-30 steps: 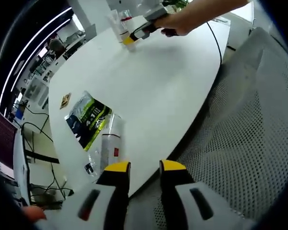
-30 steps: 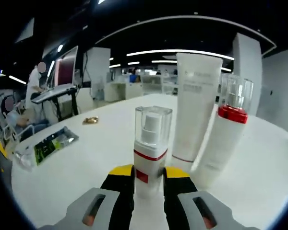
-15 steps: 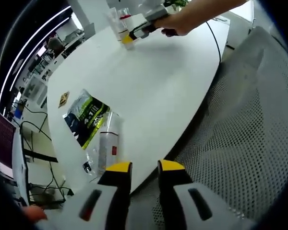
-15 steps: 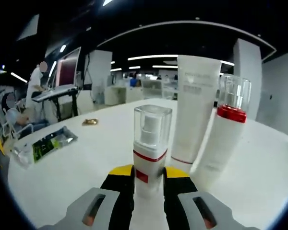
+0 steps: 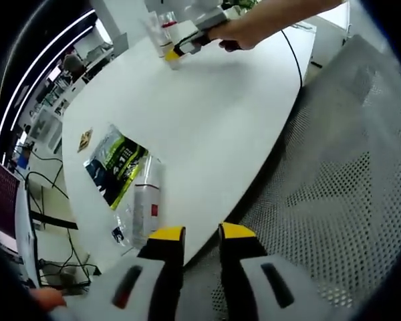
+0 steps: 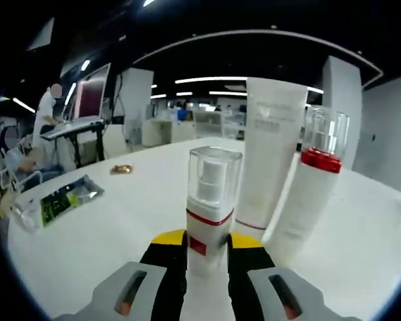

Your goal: Arrange the skincare products in the storage area until every visible bottle or jar stands upright without overlapping.

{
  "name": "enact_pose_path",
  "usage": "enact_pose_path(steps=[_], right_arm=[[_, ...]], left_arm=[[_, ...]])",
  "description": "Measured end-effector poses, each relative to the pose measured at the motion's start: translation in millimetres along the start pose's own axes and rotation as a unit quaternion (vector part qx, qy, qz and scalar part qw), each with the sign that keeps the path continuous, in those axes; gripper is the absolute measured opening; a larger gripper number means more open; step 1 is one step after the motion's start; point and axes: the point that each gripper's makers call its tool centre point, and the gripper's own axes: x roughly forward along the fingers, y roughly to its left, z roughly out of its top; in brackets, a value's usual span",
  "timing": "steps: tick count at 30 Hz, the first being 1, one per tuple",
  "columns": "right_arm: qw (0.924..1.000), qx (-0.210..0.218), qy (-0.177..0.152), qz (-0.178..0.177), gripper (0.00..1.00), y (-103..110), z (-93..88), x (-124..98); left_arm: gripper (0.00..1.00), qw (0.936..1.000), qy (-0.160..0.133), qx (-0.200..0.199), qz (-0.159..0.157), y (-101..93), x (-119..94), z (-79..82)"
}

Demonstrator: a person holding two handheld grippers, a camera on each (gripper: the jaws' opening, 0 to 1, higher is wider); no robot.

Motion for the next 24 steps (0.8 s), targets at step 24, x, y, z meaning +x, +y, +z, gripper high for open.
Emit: enact_pose_path(steps=[24], right_arm=[[0.9998,-0.013,0.014,0.007,0.17,-20.6,-2.2,4.3]], left_arm=[[0.15,0.9999,-0.004,0.001,-0.009,-3.0,0.7,2.9]])
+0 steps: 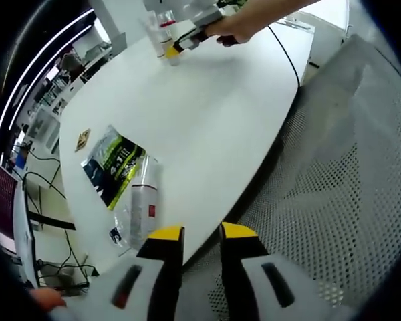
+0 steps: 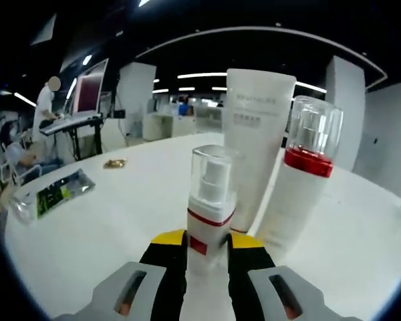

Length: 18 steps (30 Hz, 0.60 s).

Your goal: Arrange the skincare products in the storage area until every visible bottle or jar stands upright without overlapping.

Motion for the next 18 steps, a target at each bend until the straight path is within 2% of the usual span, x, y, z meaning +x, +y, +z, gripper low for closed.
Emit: enact_pose_path(steps=[18], right_arm=[[0.9999,0.004,0.015,-0.007,0.18,-12.2,2.1,10.7]], left_arm=[[0.16,0.9999,0.011,-0.001,-0.006,-0.9,1.3,-3.1]])
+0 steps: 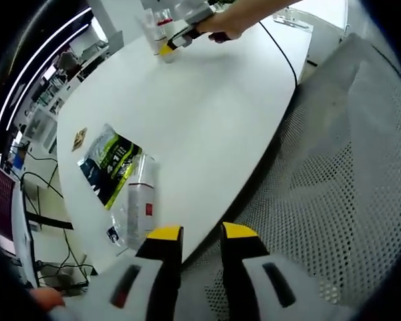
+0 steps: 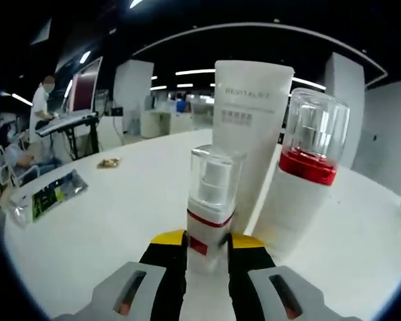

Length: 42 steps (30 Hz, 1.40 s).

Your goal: Arrange the skincare products in the storage area until every visible bottle or jar stands upright without overlapping.

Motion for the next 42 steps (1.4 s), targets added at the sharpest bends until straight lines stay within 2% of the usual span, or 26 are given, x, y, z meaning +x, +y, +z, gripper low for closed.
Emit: enact_pose_path(steps=[10,21,30,42], right_arm=[[0.9994,0.021,0.027,0.0,0.2,-1.0,-8.6,-2.7],[0.9988,0.045,0.02,-0.008,0.19,-9.8,-8.2,-8.5],[0.9977,0.064,0.021,-0.009,0.14,-5.1,-2.8,-12.4],[0.9942,0.094,0.046,-0.023,0.18,-5.2,-8.1,-9.7]], left_arm=[[0.14,1.0,0.002,0.0,0.001,0.1,-0.2,-0.9],[0.14,1.0,0.002,0.002,0.001,0.3,-0.2,-0.8],[0.13,1.0,0.004,0.002,0.0,0.3,0.1,-1.3],[0.12,1.0,0.006,0.001,0.0,0.2,0.3,-2.5]])
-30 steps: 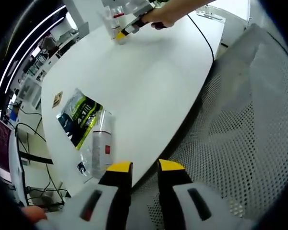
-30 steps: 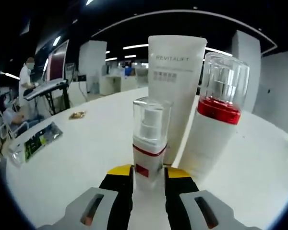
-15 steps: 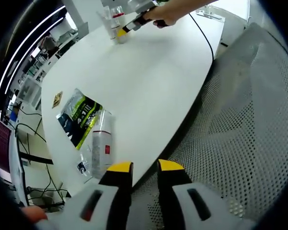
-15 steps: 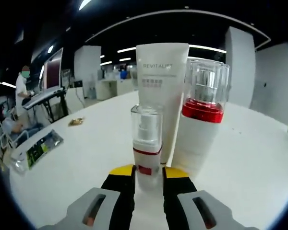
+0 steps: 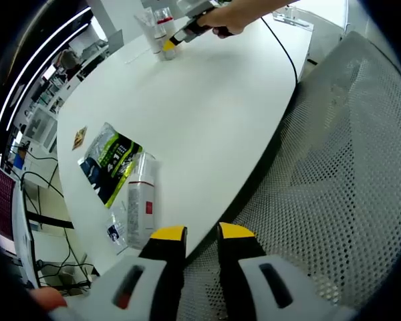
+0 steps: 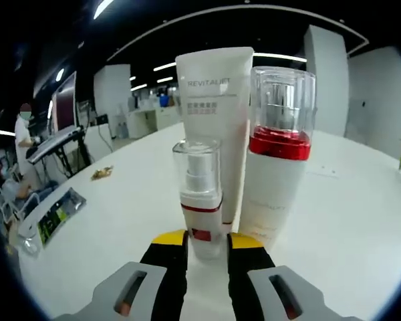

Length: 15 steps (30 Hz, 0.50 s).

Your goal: Arrange the skincare products in the storage area until every visible bottle or jar stands upright without overlapping.

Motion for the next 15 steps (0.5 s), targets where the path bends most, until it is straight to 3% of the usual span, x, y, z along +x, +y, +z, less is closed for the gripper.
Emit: enact_pose_path(steps=[15], right_arm=[[0.9983,0.034,0.01,-0.047,0.15,-2.4,-0.9,4.8]], left_arm=[[0.12,1.0,0.0,-0.002,0.002,0.5,-0.4,-0.2]])
